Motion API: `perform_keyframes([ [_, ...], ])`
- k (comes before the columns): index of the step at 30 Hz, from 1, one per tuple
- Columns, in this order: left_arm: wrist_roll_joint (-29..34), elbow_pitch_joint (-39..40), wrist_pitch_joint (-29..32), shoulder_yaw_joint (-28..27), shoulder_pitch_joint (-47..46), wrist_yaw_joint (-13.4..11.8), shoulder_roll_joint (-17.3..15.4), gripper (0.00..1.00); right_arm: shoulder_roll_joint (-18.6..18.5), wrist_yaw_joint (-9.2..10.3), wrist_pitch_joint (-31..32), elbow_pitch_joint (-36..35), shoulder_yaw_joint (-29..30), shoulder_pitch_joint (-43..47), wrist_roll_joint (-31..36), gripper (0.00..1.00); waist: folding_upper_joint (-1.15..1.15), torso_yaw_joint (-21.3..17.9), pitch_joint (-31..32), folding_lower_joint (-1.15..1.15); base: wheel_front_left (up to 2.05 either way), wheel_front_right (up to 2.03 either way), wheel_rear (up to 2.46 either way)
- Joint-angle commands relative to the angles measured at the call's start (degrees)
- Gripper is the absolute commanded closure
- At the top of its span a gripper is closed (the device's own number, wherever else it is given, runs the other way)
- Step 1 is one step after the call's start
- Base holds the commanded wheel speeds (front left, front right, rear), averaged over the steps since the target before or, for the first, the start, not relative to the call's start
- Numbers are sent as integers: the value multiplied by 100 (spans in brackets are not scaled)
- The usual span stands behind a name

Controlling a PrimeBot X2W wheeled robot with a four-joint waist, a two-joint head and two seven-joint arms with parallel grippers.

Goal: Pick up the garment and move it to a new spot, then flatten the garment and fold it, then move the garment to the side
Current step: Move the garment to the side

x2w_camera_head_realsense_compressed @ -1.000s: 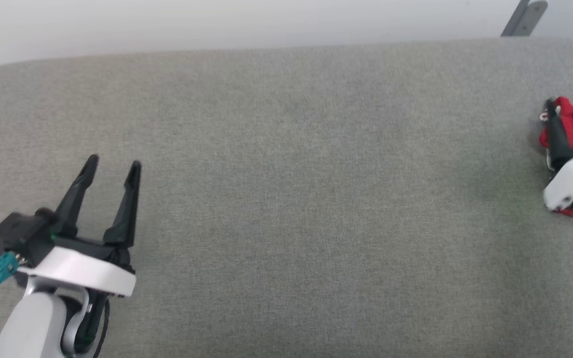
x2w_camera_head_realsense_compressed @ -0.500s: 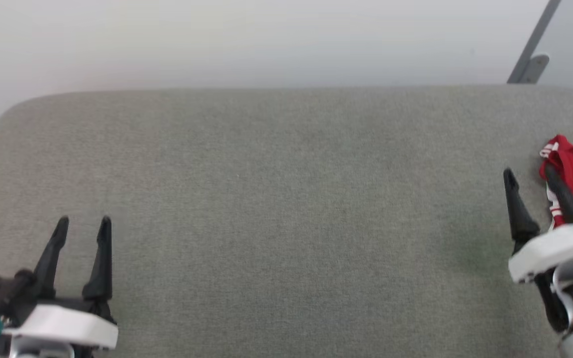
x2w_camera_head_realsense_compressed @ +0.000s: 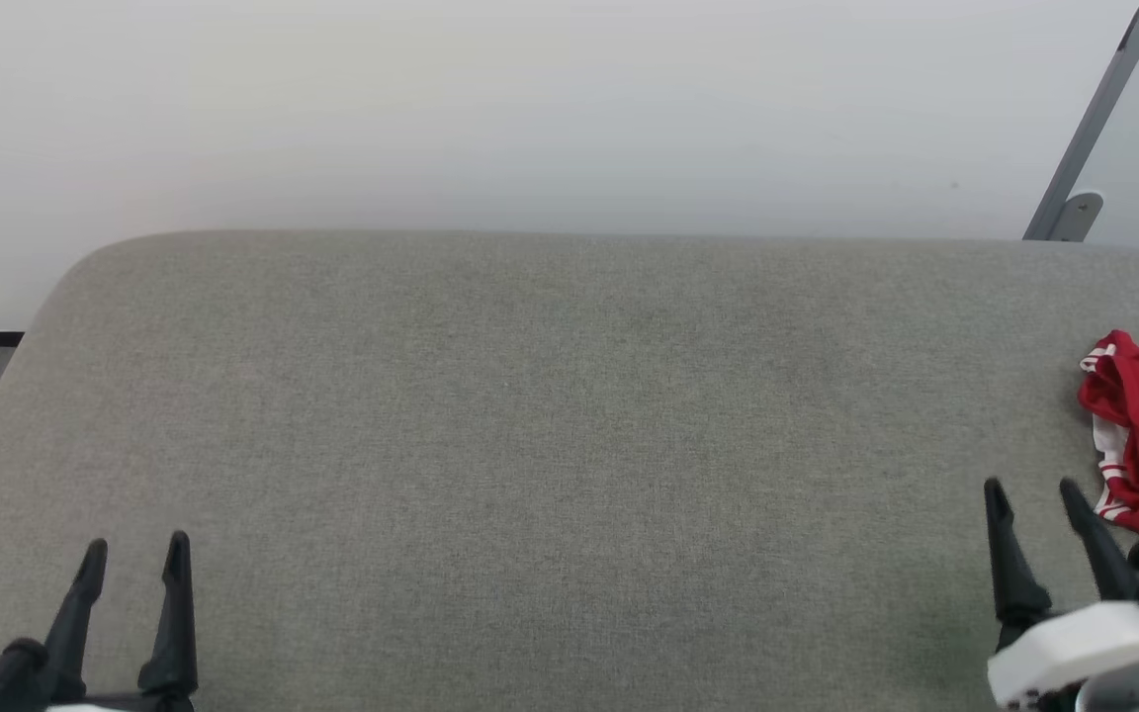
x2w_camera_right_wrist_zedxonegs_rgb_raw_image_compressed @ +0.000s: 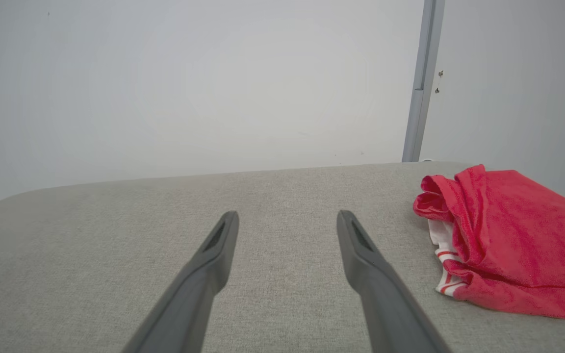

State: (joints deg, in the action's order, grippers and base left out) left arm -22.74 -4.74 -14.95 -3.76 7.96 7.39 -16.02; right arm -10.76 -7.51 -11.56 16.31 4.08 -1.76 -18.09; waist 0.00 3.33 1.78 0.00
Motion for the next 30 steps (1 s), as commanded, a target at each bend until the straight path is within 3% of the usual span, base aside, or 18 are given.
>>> perform_keyframes([
  [1, -22, 16, -29, -15, 69, 8, 20, 0, 33, 5, -40, -60, 2, 68, 24, 0, 0, 2, 15, 0, 0, 0, 0],
  [30, -154, -135, -29, -163, 309, 7, 173, 0, 540, 5, -179, -469, 209, 874, 29, 0, 0, -182, 9, 0, 0, 0, 0],
])
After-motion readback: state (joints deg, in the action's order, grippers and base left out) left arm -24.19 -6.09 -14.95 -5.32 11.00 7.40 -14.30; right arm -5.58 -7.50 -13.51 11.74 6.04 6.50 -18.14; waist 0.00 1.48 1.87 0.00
